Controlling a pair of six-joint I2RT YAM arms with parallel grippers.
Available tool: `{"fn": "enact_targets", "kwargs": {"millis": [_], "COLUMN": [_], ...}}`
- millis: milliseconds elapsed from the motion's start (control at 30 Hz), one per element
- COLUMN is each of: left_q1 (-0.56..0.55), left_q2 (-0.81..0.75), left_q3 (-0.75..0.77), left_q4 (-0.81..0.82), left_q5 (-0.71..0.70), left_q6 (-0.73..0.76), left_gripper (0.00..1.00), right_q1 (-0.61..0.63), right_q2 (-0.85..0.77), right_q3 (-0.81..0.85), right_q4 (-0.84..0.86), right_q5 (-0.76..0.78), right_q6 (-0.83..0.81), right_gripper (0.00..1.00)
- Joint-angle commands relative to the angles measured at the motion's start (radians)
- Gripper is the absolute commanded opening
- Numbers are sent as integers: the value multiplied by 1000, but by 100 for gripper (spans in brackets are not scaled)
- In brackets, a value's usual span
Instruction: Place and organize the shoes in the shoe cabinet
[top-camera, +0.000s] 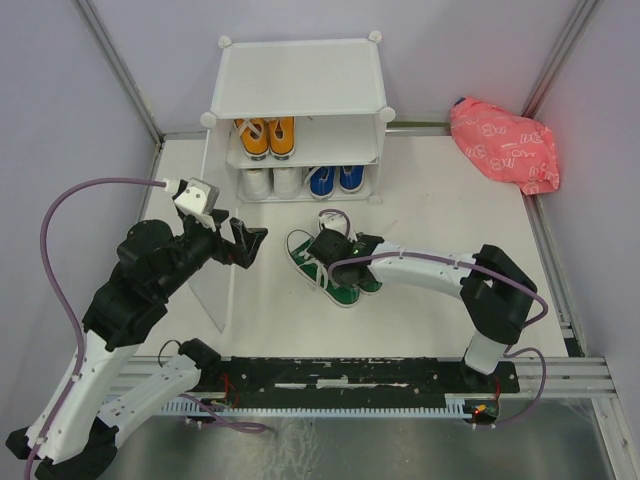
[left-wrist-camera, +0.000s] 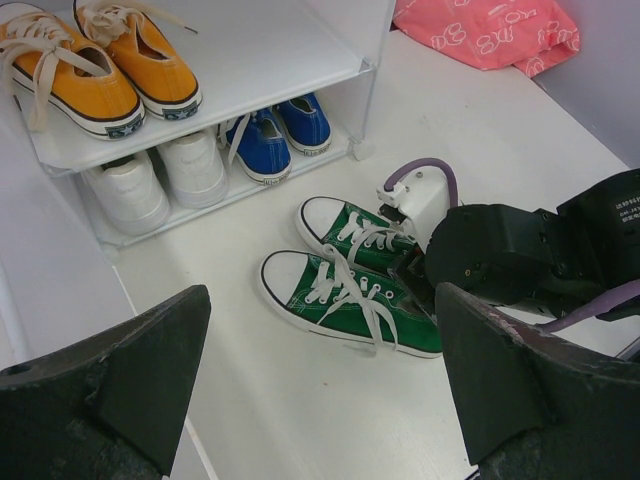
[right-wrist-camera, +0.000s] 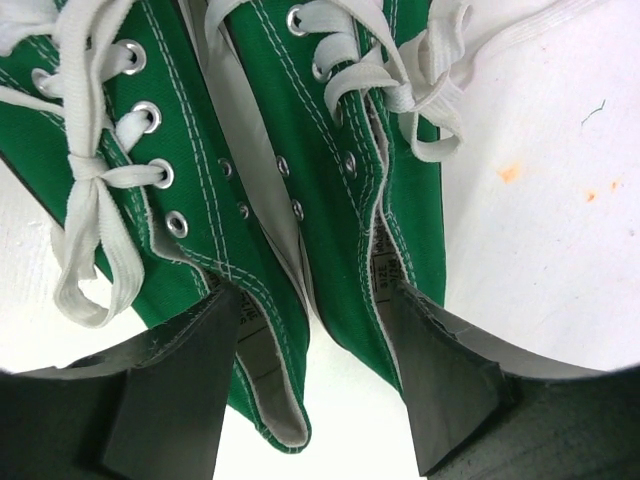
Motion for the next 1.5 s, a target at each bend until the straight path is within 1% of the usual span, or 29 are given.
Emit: {"fn": "enact_targets", "kwargs": {"millis": [0,167,367,400,433,500,533,600,733,867,967,1067,1300,1467], "left_q1": [2,2,2,2,1,2,2,2,2,2,2,2,2,2], "left_q2": [3,12,24,27,29,34,36,38,41,42,38,38,25,23], "left_q3": [1,-6,-12,-16,-18,-15,-14,-9,16,36,46,57,71,75], "left_q4": [23,29,32,34,34,35,35,39,40,38,37,34,26,22], "left_q5": [-14,-15,-16,-16,-16,-15,-15,-12,-9,-5,-4,0,-5,-5], "left_q6": [-1,0,2,1,1,1,0,-1,4,5,5,6,14,14], "left_gripper": [99,99,99,99,99,99,99,99,99,99,99,99,99,99], "right_q1": [-11,-46,-100,-100,-100,-98,-97,-93,-93,-94,-105,-128,-215,-296], "right_q2": [-19,-6,17,23,29,31,26,-6,-86,-141,-130,-110,-45,89], "right_q3": [-24,-91,-186,-193,-192,-179,-170,-147,-29,139,273,388,553,739], "right_q4": [61,131,280,298,306,304,296,264,141,30,-54,-104,-98,-84], "right_q5": [-12,-36,-142,-167,-193,-230,-234,-221,-184,-149,-137,-155,-193,-233], "right_q6": [22,31,-4,-10,-17,-29,-32,-44,-67,-104,-138,-157,-203,-252], "right_gripper": [68,64,57,54,45,20,12,2,2,2,2,2,2,2]}}
